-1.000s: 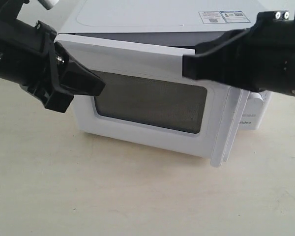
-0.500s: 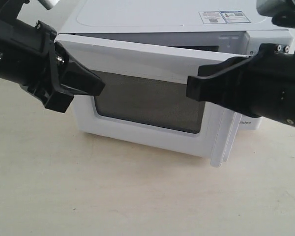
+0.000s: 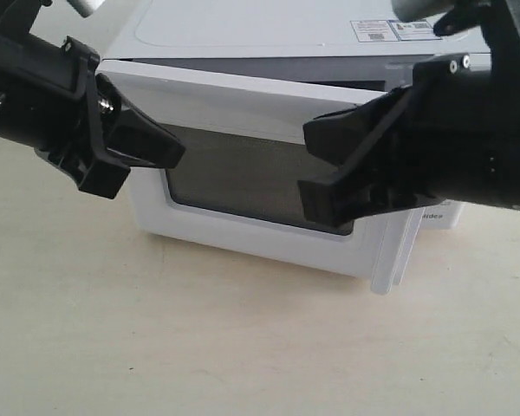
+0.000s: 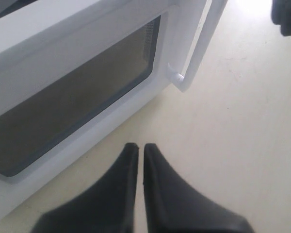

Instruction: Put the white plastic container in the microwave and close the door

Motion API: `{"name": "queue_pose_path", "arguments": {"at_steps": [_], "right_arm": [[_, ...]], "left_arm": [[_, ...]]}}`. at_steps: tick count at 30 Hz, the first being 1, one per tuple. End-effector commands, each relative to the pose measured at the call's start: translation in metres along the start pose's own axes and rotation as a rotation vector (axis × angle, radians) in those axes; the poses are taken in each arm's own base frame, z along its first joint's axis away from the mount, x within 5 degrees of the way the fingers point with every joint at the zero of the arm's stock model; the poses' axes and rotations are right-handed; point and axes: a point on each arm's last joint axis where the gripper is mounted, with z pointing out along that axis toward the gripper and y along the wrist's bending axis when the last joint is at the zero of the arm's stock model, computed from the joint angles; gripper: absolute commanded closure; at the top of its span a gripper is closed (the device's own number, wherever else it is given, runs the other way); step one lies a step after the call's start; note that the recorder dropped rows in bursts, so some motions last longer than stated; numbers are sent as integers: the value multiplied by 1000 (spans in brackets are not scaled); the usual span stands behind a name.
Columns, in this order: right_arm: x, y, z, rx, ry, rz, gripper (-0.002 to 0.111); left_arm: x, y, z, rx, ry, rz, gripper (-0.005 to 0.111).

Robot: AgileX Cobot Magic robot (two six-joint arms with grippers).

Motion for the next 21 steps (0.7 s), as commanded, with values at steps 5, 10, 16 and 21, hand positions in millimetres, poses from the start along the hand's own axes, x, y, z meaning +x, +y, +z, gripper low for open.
{"name": "queue_pose_path", "arguments": {"at_steps": [5,10,16,21], "right_arm": [[-30,10,-12,-71,-25,-177,108],[-68,11,-26,-69,-117,-157,108],[-93,4,-34,-25,-266,-173,108],[-99,-22,-38,102,-240,-218,108]], "left_arm": [[-3,-2,-1,3,-13,-11,102],[-3,-2,-1,3,-13,-11,102],[-3,-2,-1,3,-13,-11,102],[-3,-2,-1,3,-13,-11,102]]}}
